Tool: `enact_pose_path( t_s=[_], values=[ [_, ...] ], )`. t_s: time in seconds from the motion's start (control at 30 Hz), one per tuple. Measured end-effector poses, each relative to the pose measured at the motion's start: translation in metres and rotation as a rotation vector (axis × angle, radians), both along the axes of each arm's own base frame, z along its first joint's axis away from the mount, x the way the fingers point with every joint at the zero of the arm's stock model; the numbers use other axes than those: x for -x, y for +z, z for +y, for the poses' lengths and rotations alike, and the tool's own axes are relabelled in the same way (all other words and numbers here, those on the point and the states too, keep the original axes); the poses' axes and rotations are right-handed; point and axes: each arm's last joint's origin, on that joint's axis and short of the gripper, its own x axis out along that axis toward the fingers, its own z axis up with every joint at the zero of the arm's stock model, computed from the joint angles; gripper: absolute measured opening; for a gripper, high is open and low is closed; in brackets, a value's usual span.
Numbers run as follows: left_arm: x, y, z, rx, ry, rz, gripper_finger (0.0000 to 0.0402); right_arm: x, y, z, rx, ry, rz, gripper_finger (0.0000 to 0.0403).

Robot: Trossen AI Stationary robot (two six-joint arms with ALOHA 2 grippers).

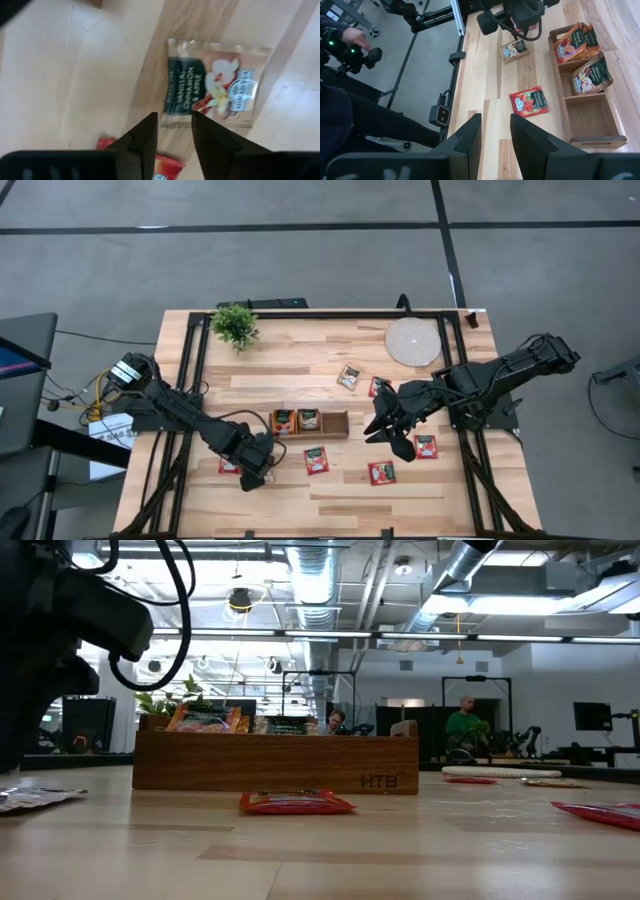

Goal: Pick & Place Tea
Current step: Put the brown tea bag into the middle section of the wooden organizer

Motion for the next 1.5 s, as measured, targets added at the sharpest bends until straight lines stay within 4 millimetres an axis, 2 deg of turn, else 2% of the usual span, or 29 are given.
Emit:
enact_pose_path(
  t_s=[0.2, 0.37, 0.67, 0.97, 1.13, 1.5],
  values=[
    [0.000, 0.000, 0.003, -0.024, -0.019, -0.004, 0.0141, 0.000, 0.000, 0.000, 0.003, 0.002, -0.002, 0.0097],
    [-0.002, -0.002, 0.003, -0.022, -0.018, -0.009, 0.0142, 0.000, 0.000, 0.000, 0.005, 0.004, -0.003, 0.0097],
    [0.007, -0.020, 0.008, 0.007, 0.033, -0.013, 0.0142, 0.000, 0.000, 0.000, 0.005, 0.004, -0.004, 0.0097],
    [0.008, -0.022, 0.009, 0.004, 0.035, -0.003, 0.0139, 0.000, 0.000, 0.000, 0.005, 0.005, -0.004, 0.0097],
    [0.009, -0.022, 0.010, -0.017, 0.039, 0.004, 0.0113, 0.000, 0.000, 0.000, 0.006, 0.005, -0.004, 0.0097],
    [0.009, -0.023, 0.011, -0.031, 0.044, -0.007, 0.0016, 0.000, 0.000, 0.000, 0.006, 0.005, -0.004, 0.0097]
  ],
)
